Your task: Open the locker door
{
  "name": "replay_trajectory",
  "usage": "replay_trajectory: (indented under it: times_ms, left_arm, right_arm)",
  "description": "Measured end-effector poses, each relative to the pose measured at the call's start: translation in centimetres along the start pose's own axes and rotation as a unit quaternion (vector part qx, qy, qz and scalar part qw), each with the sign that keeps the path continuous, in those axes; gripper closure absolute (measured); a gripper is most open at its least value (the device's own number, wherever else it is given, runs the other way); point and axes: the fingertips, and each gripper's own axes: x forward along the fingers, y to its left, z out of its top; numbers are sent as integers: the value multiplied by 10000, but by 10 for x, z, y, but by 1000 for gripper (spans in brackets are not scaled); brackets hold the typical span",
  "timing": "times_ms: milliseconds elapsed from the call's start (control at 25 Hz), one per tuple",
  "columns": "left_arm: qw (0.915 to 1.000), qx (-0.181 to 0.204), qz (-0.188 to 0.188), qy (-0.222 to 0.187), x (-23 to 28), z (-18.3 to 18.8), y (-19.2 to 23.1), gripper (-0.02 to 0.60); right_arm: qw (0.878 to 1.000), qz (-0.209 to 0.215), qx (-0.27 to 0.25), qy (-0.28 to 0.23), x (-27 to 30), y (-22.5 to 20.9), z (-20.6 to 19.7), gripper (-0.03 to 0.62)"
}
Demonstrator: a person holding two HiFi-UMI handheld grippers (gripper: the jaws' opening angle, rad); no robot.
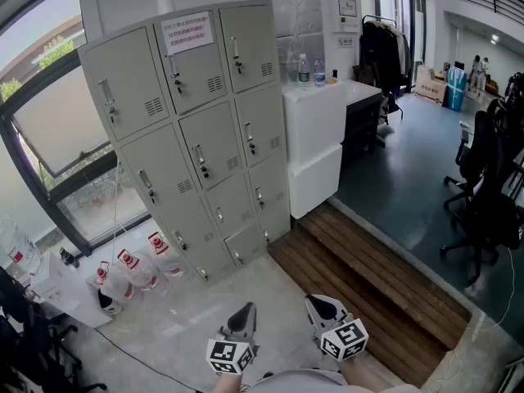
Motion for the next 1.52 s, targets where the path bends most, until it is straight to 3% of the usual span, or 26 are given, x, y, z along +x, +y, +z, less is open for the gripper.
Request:
replay_trajectory:
  times_ms: [760,1280,1520]
  left_arm:
    - [9999,10,134,69,-2,-6,-8,574]
    - [9992,-62,375,92,39,-17,-50,574]
    - [9995,-60,268,168,74,-21,-46,574]
  right_arm:
    - [9999,-12,107,19,-7,-11,-7,582]
    - [9993,243,197,191,-21,-68,-15,582]
    - [9995,181,216,142,-3,-97,-15,582]
